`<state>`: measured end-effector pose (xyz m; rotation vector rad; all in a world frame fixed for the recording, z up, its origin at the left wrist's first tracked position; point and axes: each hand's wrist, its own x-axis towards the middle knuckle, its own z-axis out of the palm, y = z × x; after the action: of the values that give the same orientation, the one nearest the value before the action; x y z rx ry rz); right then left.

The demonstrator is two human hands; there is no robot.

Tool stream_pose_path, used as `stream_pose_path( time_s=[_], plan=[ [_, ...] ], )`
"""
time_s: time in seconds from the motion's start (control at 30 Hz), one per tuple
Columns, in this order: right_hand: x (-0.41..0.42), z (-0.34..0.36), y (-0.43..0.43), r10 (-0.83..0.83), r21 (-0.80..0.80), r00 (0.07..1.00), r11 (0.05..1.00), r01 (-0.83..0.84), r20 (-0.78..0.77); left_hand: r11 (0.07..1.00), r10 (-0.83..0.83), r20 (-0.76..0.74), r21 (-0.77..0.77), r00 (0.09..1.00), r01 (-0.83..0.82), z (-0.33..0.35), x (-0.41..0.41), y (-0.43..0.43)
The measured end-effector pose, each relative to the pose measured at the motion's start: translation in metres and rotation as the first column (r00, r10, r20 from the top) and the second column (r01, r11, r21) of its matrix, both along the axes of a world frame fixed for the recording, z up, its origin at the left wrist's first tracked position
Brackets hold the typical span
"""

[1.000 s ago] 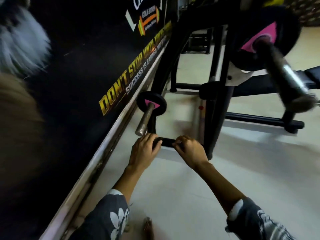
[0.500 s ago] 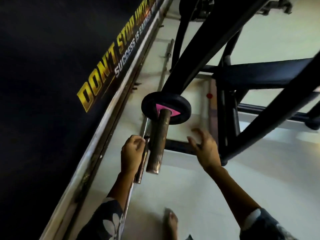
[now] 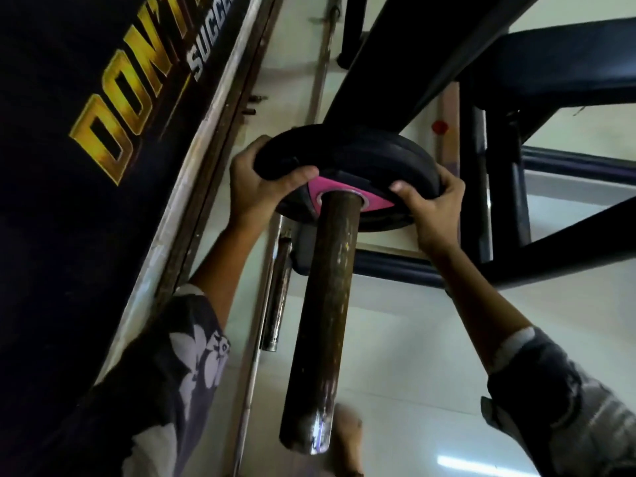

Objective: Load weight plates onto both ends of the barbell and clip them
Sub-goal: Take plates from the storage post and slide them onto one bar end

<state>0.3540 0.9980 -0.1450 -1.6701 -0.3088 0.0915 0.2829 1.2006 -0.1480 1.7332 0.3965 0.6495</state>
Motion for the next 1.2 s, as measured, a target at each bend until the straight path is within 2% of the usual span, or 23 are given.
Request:
stream_pose_path(
  time_s=[0.1,0.27,0.4,0.47,0.53,0.6,0.77,0.9,1.07,1.2],
  plan=[
    [-0.005,0.004,0.004,-0.087,0.05,0.996,0.995,0.086,0.012,1.0,-0.001,0.057,0.014,0.998,0.0,0.001,0.002,-0.002],
    [-0.044,0.002,-0.008,-0.117,0.049,0.993,0.992,0.117,-0.004,0.992,0.128,0.177,-0.02,0.976,-0.127,-0.018,-0.049,-0.028],
    [-0.118,-0.012,-0.034,-0.149,0.065,0.985,0.986,0.155,-0.084,0.983,0.184,0.1,-0.046,0.978,-0.18,-0.022,-0.12,-0.053],
    [-0.163,-0.017,-0.049,-0.184,0.053,0.973,0.98,0.193,-0.138,0.978,0.21,0.049,-0.006,0.976,-0.21,-0.022,-0.165,-0.067],
    [-0.206,-0.015,-0.062,-0.174,0.04,0.962,0.982,0.186,-0.209,0.98,0.199,-0.005,-0.005,0.98,-0.199,-0.018,-0.206,-0.08],
    [-0.248,-0.008,-0.077,-0.153,0.033,0.964,0.986,0.164,-0.217,0.983,0.181,-0.059,-0.005,0.982,-0.182,-0.008,-0.243,-0.094],
    [-0.329,0.037,-0.13,-0.159,0.055,0.957,0.983,0.177,-0.243,0.986,0.165,-0.089,0.038,0.982,-0.162,0.045,-0.321,-0.148],
    [-0.366,0.106,-0.186,-0.183,0.081,0.958,0.975,0.205,-0.221,0.989,0.148,-0.074,0.036,0.986,-0.146,0.11,-0.357,-0.199],
    [-0.38,0.194,-0.268,-0.251,0.096,0.961,0.96,0.263,-0.118,0.994,0.086,0.043,0.059,0.995,-0.089,0.201,-0.366,-0.282],
    [-0.373,0.242,-0.348,-0.313,0.139,0.948,0.938,0.319,-0.058,0.995,0.054,0.117,0.074,0.992,-0.063,0.248,-0.348,-0.356]
  ],
)
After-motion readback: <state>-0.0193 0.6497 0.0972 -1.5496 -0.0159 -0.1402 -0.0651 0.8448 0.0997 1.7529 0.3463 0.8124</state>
